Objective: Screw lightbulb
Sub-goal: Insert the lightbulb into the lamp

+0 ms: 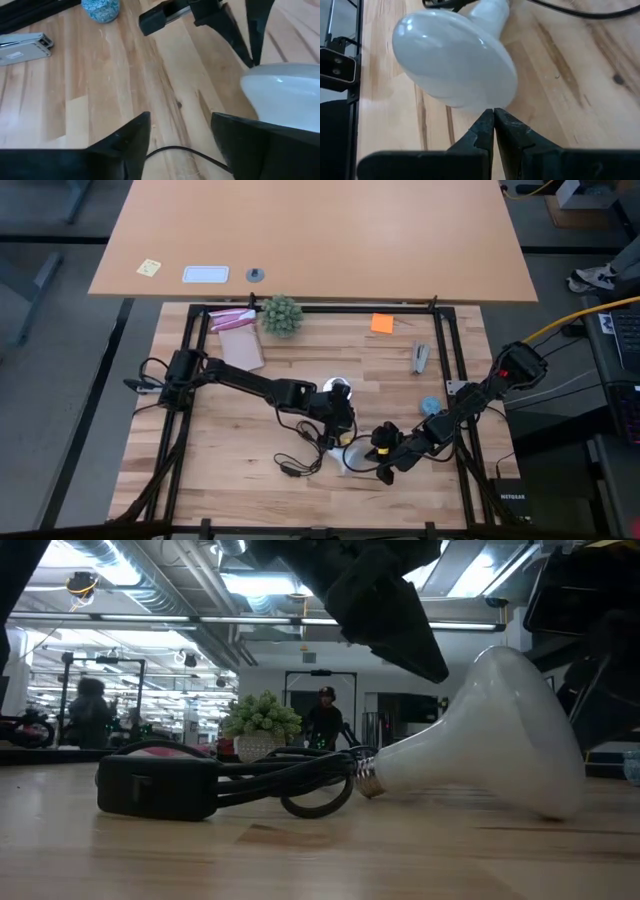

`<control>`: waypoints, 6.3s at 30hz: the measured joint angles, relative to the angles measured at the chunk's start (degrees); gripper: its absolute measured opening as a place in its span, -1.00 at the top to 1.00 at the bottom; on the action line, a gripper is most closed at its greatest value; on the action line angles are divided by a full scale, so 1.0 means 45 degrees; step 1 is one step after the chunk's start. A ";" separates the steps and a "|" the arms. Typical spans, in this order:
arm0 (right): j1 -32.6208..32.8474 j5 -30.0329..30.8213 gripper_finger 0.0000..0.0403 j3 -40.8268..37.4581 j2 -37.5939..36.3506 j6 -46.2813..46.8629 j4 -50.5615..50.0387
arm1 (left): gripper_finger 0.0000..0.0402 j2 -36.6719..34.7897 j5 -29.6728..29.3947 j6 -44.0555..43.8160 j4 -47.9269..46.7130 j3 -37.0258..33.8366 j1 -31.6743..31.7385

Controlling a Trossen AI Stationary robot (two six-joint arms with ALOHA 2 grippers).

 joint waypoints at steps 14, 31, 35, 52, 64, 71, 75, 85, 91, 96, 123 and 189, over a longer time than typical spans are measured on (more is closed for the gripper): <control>0.0001 -0.0037 0.88 0.0000 0.0000 -0.0004 0.0004 | -0.18 0.0015 0.1326 -0.1396 -0.1782 -0.0005 -0.0147; 0.0002 -0.0042 0.88 0.0004 0.0000 -0.0058 0.0010 | -0.18 0.0015 0.3860 -0.0477 -0.2088 -0.0005 -0.0297; -0.0013 -0.0037 0.88 0.0002 -0.0003 -0.0063 0.0015 | -0.18 0.0015 0.4281 -0.0297 -0.1964 -0.0005 -0.0486; -0.1169 -0.0223 0.88 0.0010 -0.0005 -0.0088 0.1681 | -0.18 0.1162 0.7490 0.1250 -0.0753 -0.0005 -0.0255; -0.1164 0.0017 0.88 0.0010 -0.0005 -0.0092 0.1710 | -0.18 0.1614 0.7881 0.2053 0.0266 0.0000 0.0133; -0.1164 0.0906 0.88 0.0010 -0.0171 -0.0095 0.1703 | -0.18 0.2397 0.8614 0.1231 0.0367 -0.0019 0.0094; -0.1164 0.0983 0.88 0.0005 -0.0475 -0.0105 0.1691 | -0.18 0.2719 0.8901 0.1058 0.0918 -0.0010 0.0094; -0.1164 0.0985 0.88 0.0005 -0.1208 -0.0737 0.1598 | 0.00 0.2871 0.8930 0.1180 0.1584 -0.0005 0.0181; -0.1164 0.1041 0.88 0.0005 -0.2133 -0.1462 0.1315 | 0.29 0.2764 0.8920 0.1227 0.1587 -0.0005 0.0325; -0.1164 0.1324 0.88 0.0005 -0.3167 -0.2112 0.0932 | 0.30 0.2764 0.8916 0.0923 0.1582 -0.0005 0.0366; -0.1150 0.3945 0.88 0.0000 -0.8564 -0.7016 -0.1165 | 0.24 0.0445 0.8827 -0.0958 0.2336 0.0005 0.1939; -0.1164 0.7571 0.88 0.0000 -1.2230 -0.8390 -0.5992 | 0.22 -0.3765 0.7021 -0.4709 0.1801 0.0005 0.5897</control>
